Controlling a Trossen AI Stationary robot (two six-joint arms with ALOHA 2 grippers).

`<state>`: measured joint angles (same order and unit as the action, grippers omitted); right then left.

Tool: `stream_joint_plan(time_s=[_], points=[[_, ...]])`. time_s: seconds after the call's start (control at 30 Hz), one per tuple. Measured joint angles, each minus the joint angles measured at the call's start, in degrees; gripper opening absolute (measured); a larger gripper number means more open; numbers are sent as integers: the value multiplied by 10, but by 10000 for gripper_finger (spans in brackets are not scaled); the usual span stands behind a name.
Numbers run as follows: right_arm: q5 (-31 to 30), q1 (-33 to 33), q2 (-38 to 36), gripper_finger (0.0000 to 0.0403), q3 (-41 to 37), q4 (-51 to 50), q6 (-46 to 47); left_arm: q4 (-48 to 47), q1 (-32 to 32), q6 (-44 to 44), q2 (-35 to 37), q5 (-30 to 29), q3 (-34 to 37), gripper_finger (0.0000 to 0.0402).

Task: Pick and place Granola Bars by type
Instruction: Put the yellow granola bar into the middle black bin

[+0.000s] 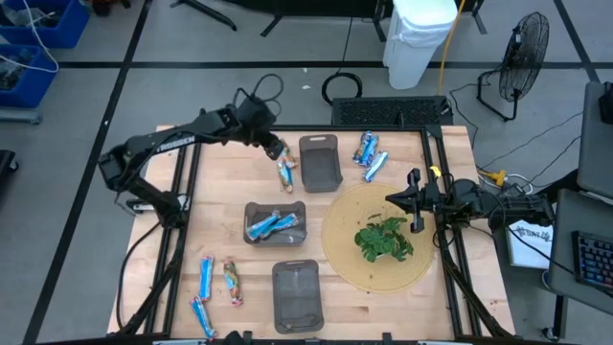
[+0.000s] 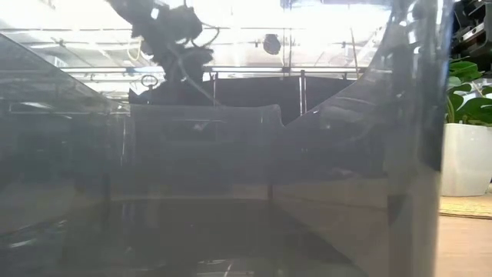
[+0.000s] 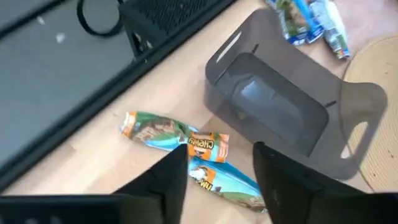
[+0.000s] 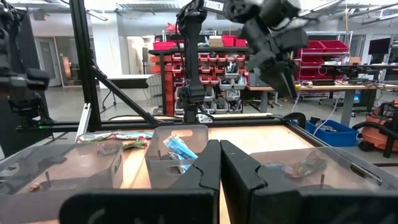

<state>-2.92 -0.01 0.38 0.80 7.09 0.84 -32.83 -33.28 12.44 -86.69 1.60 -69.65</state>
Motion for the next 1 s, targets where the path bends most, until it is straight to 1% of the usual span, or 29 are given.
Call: stream_joint_plan(time_s=[0.1, 0.17, 0.33, 0.4, 0.57, 0.7, 0.8, 1.0], points=[[0, 0, 0, 0, 0, 0, 0, 0, -15, 27, -23, 14, -1, 217], [0, 0, 0, 0, 0, -1, 0, 0, -24, 50, -45, 32, -8, 228], [0, 0, 0, 0, 0, 0, 0, -2, -42, 66, -109, 115, -41, 233], [0, 0, 0, 0, 0, 0, 0, -14, -43, 56, -134, 123, -55, 228], [0, 0, 0, 0, 0, 0, 0, -19, -43, 53, -184, 101, -81, 213], [0, 0, 0, 0, 0, 0, 0, -23, -43, 53, -213, 61, -88, 204], [0, 0, 0, 0, 0, 0, 0, -28, -47, 53, -230, 33, -88, 200], [0, 0, 0, 0, 0, 0, 0, -36, -53, 53, -249, -3, -88, 200]])
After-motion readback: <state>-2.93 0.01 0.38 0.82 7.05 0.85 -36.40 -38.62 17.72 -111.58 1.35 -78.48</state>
